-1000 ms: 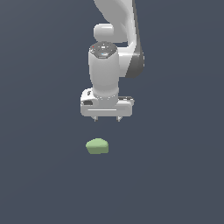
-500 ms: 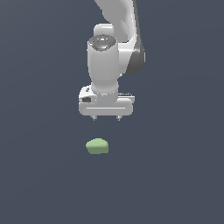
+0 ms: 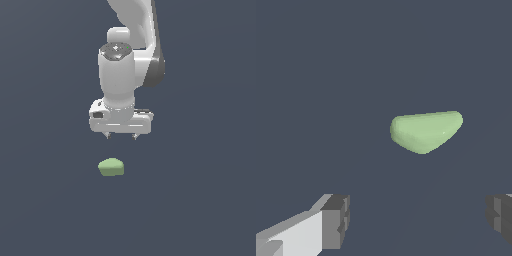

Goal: Pick up the object and move it to a goal position.

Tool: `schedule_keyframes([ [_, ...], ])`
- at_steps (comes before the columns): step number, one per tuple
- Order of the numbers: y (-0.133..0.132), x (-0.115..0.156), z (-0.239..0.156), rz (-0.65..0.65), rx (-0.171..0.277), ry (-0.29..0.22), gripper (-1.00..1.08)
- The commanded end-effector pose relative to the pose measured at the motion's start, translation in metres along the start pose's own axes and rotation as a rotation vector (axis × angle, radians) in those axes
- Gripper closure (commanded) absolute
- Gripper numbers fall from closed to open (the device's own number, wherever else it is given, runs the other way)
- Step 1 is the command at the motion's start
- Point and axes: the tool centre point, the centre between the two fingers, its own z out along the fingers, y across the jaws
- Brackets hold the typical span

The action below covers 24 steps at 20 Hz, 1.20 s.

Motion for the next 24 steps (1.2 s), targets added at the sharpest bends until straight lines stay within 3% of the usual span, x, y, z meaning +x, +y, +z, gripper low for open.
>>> schedule_keyframes([
  [1,0.001,0.001,0.002,0.037,0.0,-0.003,-0.92],
  [24,0.021,0.02,0.037,0.654,-0.012,-0.048,-0.92],
])
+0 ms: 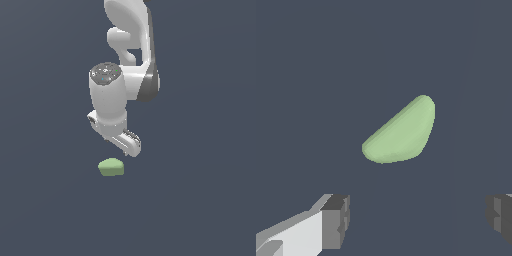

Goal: Pick up the object and move it to a goal position.

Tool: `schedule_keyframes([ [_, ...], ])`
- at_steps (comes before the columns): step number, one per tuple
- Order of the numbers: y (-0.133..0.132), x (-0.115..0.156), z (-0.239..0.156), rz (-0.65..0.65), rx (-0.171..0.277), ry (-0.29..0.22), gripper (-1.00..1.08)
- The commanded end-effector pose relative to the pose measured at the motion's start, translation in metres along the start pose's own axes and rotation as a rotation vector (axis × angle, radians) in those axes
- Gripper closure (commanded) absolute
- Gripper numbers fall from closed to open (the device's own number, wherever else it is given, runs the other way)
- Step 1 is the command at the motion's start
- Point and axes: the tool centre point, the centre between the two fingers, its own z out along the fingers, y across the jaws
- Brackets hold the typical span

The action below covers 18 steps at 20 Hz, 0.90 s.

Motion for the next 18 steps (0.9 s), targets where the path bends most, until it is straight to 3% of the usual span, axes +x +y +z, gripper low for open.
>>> schedule_keyframes([
  [1,0.001,0.003,0.004,0.074,-0.003,-0.004,-0.92],
  [18,0.005,0.023,0.031,0.557,-0.033,-0.017,-0.92],
])
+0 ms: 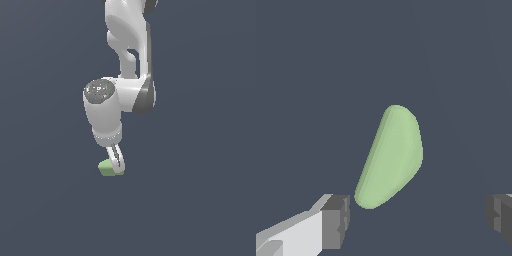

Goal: Pick up the object and move it to a goal position.

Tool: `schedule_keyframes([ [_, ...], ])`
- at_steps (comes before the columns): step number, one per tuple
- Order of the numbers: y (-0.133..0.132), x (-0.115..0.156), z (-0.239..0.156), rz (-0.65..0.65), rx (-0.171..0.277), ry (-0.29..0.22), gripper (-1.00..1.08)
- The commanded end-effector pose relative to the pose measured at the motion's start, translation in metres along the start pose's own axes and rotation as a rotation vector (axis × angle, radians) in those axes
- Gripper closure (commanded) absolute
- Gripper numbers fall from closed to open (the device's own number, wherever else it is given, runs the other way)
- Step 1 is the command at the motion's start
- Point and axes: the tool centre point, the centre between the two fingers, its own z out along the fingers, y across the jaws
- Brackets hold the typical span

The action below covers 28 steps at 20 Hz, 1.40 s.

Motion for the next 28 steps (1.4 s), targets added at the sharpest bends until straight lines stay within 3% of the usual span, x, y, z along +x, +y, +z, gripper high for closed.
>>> schedule_keyframes([
  [1,-0.001,0.003,0.004,0.072,-0.005,0.0,-0.92],
  [14,-0.004,0.012,0.017,0.321,-0.02,0.003,-0.92],
  [28,-0.004,0.012,0.035,0.352,-0.022,0.004,-0.92],
])
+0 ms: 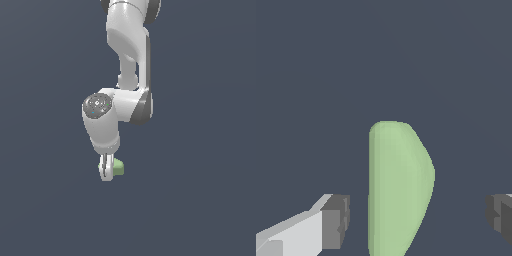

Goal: Pick up the object and move it to a goal position.

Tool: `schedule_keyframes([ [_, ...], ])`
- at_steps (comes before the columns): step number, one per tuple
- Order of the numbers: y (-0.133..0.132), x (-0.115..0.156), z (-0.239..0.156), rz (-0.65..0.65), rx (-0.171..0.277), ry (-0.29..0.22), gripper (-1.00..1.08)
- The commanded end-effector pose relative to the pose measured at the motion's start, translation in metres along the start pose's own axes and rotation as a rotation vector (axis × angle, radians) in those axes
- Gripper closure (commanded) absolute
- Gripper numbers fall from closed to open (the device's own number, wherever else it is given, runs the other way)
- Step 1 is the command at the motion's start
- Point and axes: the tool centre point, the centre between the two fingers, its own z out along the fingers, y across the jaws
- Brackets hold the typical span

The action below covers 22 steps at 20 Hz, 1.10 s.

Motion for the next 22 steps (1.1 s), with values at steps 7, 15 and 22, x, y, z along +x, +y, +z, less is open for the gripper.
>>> schedule_keyframes([
  [7,0.002,0.0,0.039,0.004,-0.002,0.0,-0.92],
  [15,0.0,0.0,0.041,0.004,-0.002,0.0,1.08],
  [22,0.0,0.0,0.041,0.004,-0.002,0.0,1.08],
])
